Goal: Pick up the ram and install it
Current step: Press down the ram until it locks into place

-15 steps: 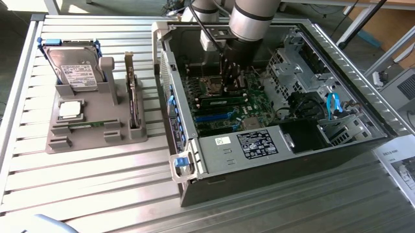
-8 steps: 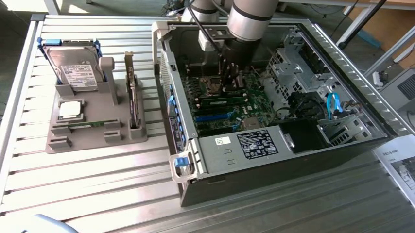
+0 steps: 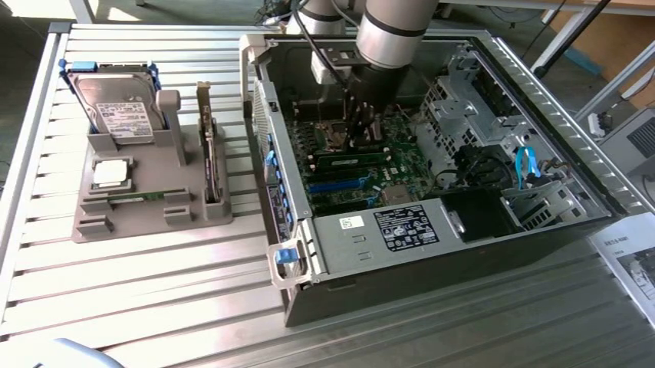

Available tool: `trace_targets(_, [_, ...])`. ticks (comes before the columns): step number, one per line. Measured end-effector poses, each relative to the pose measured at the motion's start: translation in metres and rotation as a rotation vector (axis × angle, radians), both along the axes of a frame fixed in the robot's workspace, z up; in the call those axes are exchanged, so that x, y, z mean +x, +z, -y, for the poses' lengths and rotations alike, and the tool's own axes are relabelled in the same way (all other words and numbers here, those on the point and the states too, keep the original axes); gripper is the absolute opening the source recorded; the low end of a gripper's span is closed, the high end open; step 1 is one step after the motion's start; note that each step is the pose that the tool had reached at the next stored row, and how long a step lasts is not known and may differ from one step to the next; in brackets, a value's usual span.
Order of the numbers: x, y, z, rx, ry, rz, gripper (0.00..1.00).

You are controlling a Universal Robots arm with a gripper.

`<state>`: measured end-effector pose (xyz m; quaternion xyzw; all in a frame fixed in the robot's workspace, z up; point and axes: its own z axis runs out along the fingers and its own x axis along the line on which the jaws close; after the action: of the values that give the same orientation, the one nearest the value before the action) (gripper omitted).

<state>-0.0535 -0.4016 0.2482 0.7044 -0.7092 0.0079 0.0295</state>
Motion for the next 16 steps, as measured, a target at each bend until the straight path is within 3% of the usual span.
trace_targets(4, [0.0000, -0.0041, 0.0001, 0.0025, 0.000, 0.0000, 0.10])
trace_targets(16, [0.0000, -0.0078, 0.0003, 0.0026, 0.000, 0.0001, 0.10])
